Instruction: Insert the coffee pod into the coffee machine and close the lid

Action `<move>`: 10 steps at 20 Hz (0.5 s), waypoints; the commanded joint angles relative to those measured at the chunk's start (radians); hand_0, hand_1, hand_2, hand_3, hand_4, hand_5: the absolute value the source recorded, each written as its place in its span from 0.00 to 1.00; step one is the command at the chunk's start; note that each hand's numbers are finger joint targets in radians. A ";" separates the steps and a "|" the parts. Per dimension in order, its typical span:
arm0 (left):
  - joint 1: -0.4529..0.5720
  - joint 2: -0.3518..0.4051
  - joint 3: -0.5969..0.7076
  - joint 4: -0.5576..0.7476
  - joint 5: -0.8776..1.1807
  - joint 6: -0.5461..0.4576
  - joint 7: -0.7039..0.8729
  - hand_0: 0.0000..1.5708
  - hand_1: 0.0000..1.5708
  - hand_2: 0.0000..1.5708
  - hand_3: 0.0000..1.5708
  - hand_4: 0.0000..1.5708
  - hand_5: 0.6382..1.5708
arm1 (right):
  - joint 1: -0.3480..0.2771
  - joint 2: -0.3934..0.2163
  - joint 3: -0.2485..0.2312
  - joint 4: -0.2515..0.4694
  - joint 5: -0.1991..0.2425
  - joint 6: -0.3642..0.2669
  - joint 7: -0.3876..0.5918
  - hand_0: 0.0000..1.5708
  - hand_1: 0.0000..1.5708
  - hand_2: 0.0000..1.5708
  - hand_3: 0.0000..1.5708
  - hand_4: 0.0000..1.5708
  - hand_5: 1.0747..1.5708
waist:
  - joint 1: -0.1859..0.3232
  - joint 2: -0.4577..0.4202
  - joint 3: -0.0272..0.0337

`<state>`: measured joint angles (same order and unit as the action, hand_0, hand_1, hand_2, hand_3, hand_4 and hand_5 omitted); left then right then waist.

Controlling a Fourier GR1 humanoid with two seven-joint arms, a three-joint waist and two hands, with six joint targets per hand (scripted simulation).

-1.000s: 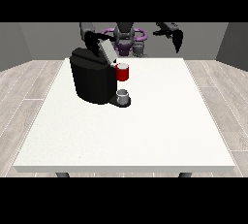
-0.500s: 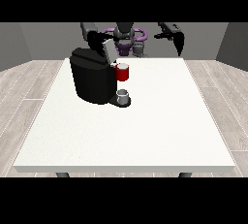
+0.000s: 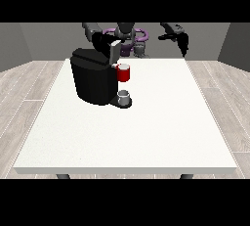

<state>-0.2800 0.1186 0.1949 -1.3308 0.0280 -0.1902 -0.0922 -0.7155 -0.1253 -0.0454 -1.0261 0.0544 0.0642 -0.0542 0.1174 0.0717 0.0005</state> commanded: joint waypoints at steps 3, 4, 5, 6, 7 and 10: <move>0.027 0.002 -0.018 -0.015 0.011 -0.017 -0.008 0.00 0.00 0.00 0.00 0.09 1.00 | -0.034 0.023 0.032 0.031 0.067 -0.040 -0.030 0.00 0.00 0.00 0.00 0.11 1.00 | 0.037 0.001 -0.0005; -0.004 -0.007 -0.015 0.014 0.005 0.008 -0.003 0.00 0.00 0.00 0.00 0.10 1.00 | -0.073 0.019 0.044 0.021 0.082 -0.037 -0.010 0.00 0.00 0.00 0.00 0.08 1.00 | 0.019 0.014 -0.0006; -0.006 0.021 0.005 0.004 0.039 -0.026 0.018 0.00 0.00 0.00 0.00 0.08 1.00 | -0.071 0.020 0.037 0.038 0.090 -0.052 -0.020 0.00 0.00 0.00 0.00 0.09 1.00 | 0.035 0.016 -0.0006; -0.007 0.007 -0.020 -0.018 0.018 -0.009 0.030 0.00 0.00 0.00 0.00 0.09 1.00 | -0.099 -0.029 0.020 0.042 0.073 0.007 -0.006 0.00 0.00 0.00 0.00 0.08 1.00 | 0.034 0.004 -0.0005; 0.020 -0.012 -0.037 -0.019 0.008 0.001 0.017 0.00 0.00 0.00 0.00 0.12 1.00 | -0.065 0.044 0.050 0.038 0.100 -0.058 -0.014 0.00 0.00 0.00 0.00 0.09 1.00 | 0.029 -0.016 -0.0005; -0.008 0.034 0.024 0.093 0.030 -0.029 -0.106 0.00 0.00 0.00 0.00 0.00 1.00 | -0.124 0.037 0.039 0.012 0.088 -0.034 0.015 0.00 0.00 0.00 0.00 0.07 1.00 | -0.013 0.037 -0.0009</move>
<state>-0.2741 0.1311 0.1909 -1.3118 0.0495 -0.2070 -0.1211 -0.7896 -0.1061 -0.0138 -0.9953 0.1338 0.0327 -0.0737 0.1331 0.0878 0.0001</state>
